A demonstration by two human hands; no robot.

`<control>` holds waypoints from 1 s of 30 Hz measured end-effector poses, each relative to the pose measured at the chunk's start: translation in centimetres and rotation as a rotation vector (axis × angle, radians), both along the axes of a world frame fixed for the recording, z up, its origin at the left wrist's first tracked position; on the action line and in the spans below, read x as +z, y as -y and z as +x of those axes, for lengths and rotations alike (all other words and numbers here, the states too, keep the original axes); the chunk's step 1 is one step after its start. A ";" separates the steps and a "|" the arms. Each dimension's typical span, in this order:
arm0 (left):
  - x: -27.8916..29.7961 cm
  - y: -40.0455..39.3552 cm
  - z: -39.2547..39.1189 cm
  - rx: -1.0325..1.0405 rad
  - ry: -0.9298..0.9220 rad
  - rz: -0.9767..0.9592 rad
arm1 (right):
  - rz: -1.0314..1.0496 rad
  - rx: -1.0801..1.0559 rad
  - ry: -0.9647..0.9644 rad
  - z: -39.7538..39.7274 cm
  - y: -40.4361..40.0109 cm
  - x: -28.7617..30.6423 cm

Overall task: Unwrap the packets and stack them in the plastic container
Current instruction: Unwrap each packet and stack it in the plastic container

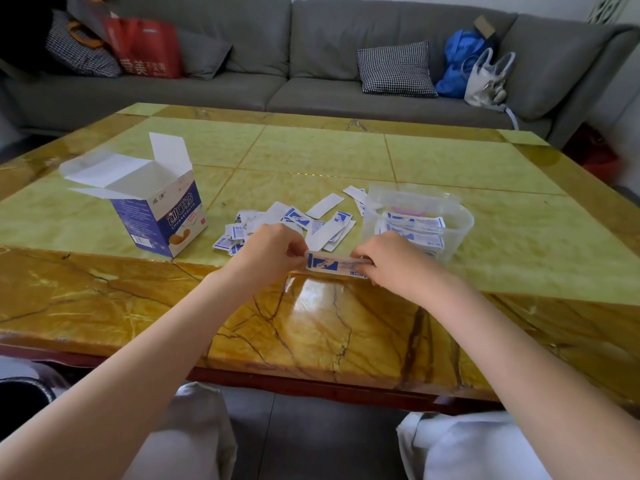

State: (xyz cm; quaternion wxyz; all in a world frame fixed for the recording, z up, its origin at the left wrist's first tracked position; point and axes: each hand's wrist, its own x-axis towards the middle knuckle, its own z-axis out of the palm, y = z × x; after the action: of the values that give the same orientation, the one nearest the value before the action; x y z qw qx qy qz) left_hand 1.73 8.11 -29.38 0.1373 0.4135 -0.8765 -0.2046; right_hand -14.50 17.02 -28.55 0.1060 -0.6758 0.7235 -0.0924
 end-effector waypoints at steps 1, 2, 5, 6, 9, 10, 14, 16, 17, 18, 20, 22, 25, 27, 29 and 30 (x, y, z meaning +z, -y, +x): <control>0.0 0.0 0.0 0.002 -0.003 0.003 | -0.001 0.007 -0.021 0.1 0.0 0.0; -0.1 0.0 0.0 0.003 -0.006 0.008 | -0.001 0.011 -0.035 0.1 0.1 0.0; 0.0 0.0 0.0 -0.004 -0.011 0.028 | 0.001 0.024 -0.012 0.3 0.0 0.3; 0.1 0.1 0.0 -0.002 -0.024 0.040 | -0.009 0.023 0.020 0.2 0.0 0.4; 1.3 0.6 -0.2 0.045 -0.151 0.114 | -0.167 -0.037 0.210 -1.0 -0.1 1.3; 1.8 0.8 -0.5 0.062 -0.229 0.162 | -0.250 -0.072 0.278 -1.7 -0.1 1.7; 3.8 0.5 -3.1 0.031 -0.584 0.429 | -0.456 -0.203 0.423 -4.5 -0.2 3.2; 4.4 0.0 -4.7 -0.067 -0.707 0.554 | -0.481 -0.257 0.449 -5.9 -0.1 3.4; 4.6 -0.1 -5.7 -0.111 -0.760 0.602 | -0.484 -0.283 0.455 -6.8 -0.2 3.5; 4.7 -0.2 -6.4 -0.134 -0.800 0.627 | -0.480 -0.306 0.468 -7.5 -0.2 3.6; 4.6 -0.1 -8.0 -0.129 -0.824 0.604 | -0.455 -0.342 0.485 -8.9 -0.3 3.7; 4.4 0.0 -9.2 -0.059 -0.769 0.492 | -0.410 -0.363 0.451 -9.7 -0.3 3.7; 3.6 0.0 -10.9 0.034 -0.582 0.225 | -0.312 -0.373 0.292 -10.4 0.0 3.5; 3.2 0.0 -11.6 0.040 -0.393 0.031 | -0.237 -0.384 0.211 -10.6 0.3 3.6; 3.0 0.0 -12.0 0.029 -0.252 -0.088 | -0.167 -0.387 0.150 -10.5 0.7 3.6; 3.0 0.1 -12.1 0.026 -0.194 -0.141 | -0.144 -0.381 0.113 -10.4 0.9 3.5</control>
State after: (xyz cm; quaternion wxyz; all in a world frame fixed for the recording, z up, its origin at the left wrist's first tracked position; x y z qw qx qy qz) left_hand -10.39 8.04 -26.35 0.2532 0.3924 -0.8659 -0.1796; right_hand -24.94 16.09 -25.02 0.0784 -0.5262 0.8228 -0.1998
